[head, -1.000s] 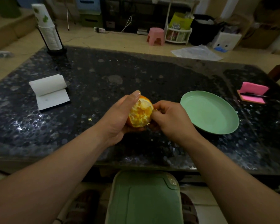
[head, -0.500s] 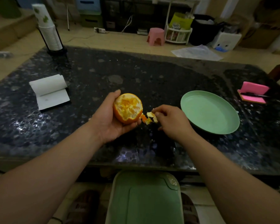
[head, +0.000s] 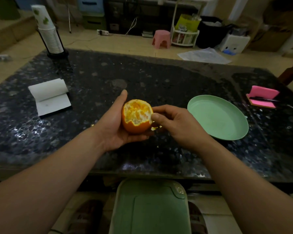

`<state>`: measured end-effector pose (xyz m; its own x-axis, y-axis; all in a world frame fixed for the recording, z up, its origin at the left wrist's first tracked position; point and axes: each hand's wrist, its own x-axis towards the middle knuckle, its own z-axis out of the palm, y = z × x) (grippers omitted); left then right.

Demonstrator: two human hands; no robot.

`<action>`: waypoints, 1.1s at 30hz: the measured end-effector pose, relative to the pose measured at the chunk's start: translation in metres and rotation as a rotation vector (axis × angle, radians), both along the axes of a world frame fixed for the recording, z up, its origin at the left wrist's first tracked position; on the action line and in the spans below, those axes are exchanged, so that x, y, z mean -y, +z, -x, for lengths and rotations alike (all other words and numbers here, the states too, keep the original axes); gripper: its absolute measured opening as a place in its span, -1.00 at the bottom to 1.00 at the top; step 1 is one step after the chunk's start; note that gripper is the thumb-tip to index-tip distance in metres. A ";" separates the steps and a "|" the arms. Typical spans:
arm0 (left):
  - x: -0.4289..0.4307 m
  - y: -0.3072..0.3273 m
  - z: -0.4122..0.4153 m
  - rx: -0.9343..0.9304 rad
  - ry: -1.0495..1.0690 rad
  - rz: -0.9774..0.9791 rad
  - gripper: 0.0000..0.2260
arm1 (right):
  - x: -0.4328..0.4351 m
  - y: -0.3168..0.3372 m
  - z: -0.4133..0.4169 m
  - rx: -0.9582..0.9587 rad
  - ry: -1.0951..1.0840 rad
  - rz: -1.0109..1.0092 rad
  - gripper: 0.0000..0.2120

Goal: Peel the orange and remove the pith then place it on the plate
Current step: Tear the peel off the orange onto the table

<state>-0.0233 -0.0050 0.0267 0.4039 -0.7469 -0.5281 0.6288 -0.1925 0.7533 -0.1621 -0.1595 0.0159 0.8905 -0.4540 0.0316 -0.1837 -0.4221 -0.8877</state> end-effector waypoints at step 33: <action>-0.004 0.012 0.016 0.162 0.131 0.046 -0.41 | -0.029 0.014 0.003 0.024 -0.124 -0.272 -0.80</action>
